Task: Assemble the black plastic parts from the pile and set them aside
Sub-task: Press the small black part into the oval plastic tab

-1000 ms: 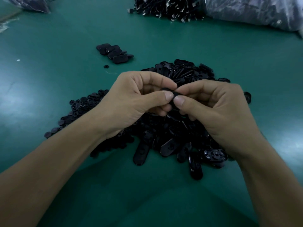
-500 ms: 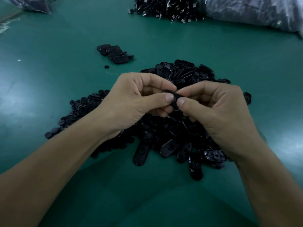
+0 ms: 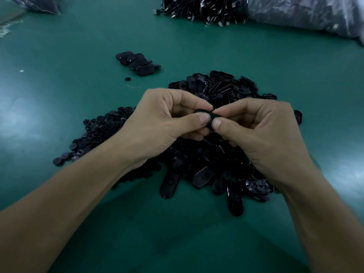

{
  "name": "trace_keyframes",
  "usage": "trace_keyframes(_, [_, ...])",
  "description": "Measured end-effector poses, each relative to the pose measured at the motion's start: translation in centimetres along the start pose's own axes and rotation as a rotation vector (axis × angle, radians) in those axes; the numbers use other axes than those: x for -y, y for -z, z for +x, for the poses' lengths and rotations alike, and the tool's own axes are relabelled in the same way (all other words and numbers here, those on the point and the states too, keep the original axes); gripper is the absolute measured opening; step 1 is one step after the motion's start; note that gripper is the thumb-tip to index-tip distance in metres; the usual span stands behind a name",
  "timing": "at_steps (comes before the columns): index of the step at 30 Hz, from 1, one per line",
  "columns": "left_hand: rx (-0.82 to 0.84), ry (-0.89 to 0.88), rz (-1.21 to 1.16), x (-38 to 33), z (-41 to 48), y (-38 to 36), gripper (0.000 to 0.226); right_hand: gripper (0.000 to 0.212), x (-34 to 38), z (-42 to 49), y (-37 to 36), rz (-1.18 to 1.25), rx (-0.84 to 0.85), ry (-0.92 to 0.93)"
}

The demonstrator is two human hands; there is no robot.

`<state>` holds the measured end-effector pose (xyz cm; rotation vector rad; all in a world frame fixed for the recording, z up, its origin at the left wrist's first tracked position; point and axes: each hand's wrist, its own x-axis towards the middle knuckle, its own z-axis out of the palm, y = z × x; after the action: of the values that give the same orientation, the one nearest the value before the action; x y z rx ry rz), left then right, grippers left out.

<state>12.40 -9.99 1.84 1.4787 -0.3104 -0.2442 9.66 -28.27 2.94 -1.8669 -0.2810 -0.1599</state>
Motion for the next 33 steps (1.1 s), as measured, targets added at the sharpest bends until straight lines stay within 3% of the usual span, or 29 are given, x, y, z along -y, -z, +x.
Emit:
trace_keyframes(10, [-0.018, 0.036, 0.028, 0.0, -0.03, -0.08, 0.014, 0.009, -0.63, 0.15, 0.38, -0.028, 0.038, -0.039])
trace_keyframes(33, [-0.008, -0.03, 0.107, 0.15, -0.07, -0.04, 0.013, 0.014, -0.63, -0.05, -0.43, -0.094, -0.055, -0.005])
